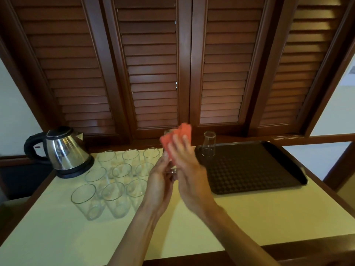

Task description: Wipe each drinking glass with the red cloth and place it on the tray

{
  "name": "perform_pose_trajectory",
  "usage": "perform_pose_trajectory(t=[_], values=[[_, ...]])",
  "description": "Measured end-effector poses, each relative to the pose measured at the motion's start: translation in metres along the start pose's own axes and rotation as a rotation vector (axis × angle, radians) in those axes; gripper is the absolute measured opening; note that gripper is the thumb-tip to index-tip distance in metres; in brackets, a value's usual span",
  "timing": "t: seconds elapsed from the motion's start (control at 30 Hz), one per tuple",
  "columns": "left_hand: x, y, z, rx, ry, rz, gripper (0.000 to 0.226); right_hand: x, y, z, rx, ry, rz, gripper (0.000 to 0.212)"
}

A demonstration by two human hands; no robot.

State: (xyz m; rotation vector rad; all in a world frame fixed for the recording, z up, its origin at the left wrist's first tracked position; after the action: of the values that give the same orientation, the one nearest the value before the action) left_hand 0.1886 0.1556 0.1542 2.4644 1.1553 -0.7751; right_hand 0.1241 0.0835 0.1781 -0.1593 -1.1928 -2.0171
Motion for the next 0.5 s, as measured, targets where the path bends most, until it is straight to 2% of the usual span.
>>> perform_pose_trajectory(t=[0.07, 0.2, 0.3, 0.37, 0.43, 0.5], values=[[0.002, 0.0, -0.004, -0.016, -0.067, -0.027, 0.046, -0.006, -0.018, 0.006, 0.061, 0.013, 0.038, 0.053], [-0.003, -0.009, 0.005, -0.005, -0.082, 0.009, 0.045, 0.01, 0.009, -0.007, -0.106, 0.126, -0.083, 0.05], [-0.003, -0.005, -0.003, -0.022, -0.116, -0.015, 0.048, 0.002, -0.006, 0.004, 0.007, 0.059, -0.023, 0.05], [-0.002, -0.002, -0.012, -0.07, -0.148, -0.012, 0.049, -0.001, -0.023, 0.005, 0.032, 0.117, 0.008, 0.058], [-0.006, -0.005, -0.012, -0.086, -0.114, 0.01, 0.047, 0.008, -0.01, -0.007, -0.077, 0.182, -0.033, 0.061], [-0.007, -0.008, -0.006, -0.061, -0.127, 0.002, 0.044, 0.015, 0.008, -0.007, -0.13, 0.165, -0.048, 0.05]])
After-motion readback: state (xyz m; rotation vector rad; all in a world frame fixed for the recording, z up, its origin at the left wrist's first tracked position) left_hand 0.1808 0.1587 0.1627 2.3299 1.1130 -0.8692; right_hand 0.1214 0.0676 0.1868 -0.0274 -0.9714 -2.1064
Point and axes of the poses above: each hand's wrist, its own y-axis towards the middle knuckle, its own x-axis out of the back of the hand, z = x × y, the point moved 4 cm from there along y, towards the middle knuckle, and after that the axes turned 8 degrees about -y, right-handed, at the moved point
